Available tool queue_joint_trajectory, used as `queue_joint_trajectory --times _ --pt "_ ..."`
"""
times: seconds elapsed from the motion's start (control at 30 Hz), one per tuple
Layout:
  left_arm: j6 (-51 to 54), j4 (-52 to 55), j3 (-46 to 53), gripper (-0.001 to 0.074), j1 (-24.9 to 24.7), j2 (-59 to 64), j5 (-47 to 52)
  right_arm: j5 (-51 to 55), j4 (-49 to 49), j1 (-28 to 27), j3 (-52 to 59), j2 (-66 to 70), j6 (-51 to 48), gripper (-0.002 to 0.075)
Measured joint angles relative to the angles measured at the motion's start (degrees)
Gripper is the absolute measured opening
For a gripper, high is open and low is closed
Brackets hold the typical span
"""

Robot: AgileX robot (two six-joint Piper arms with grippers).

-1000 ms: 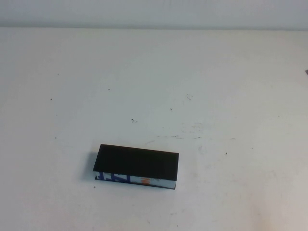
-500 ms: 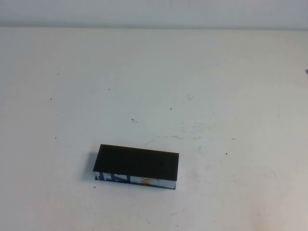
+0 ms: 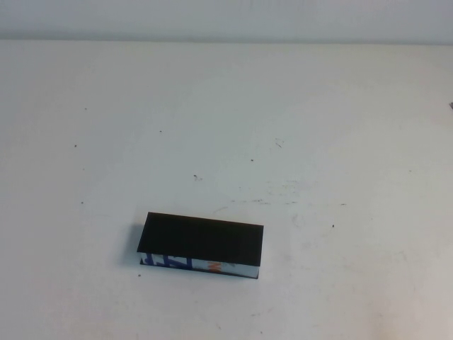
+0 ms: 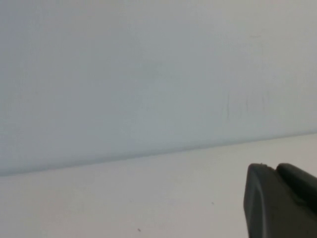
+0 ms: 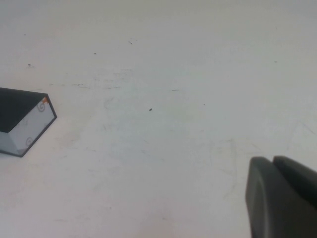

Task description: Return glasses to glasses case

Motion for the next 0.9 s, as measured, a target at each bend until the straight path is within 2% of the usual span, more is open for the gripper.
queue_joint_trajectory --times 0.13,0.2,0.33,0.43,0.57,0.9 --pt "-26.66 32.98 0.0 -0.0001 5.81 0.0 1.44 0.0 0.1 0.0 0.0 -0.08 0.0 -0.0013" --pt "-34.57 40.6 0.0 -0.0001 9.24 0.0 5.25 0.0 0.1 0.0 0.0 -0.08 0.0 -0.0013" --pt "-44.92 49.16 0.0 -0.0001 15.79 0.0 17.74 0.03 0.23 0.0 0.0 -0.08 0.0 -0.0013" --pt "-54.43 58.23 0.0 -0.0001 17.59 0.0 24.15 0.03 0.23 0.0 0.0 -0.08 0.0 -0.0013" --pt "-61.49 63.25 0.0 -0.0001 17.59 0.0 29.43 0.03 0.23 0.0 0.0 -0.08 0.0 -0.0013" --pt "-63.32 64.89 0.0 -0.0001 17.59 0.0 29.9 0.03 0.26 0.0 0.0 -0.08 0.0 -0.0013"
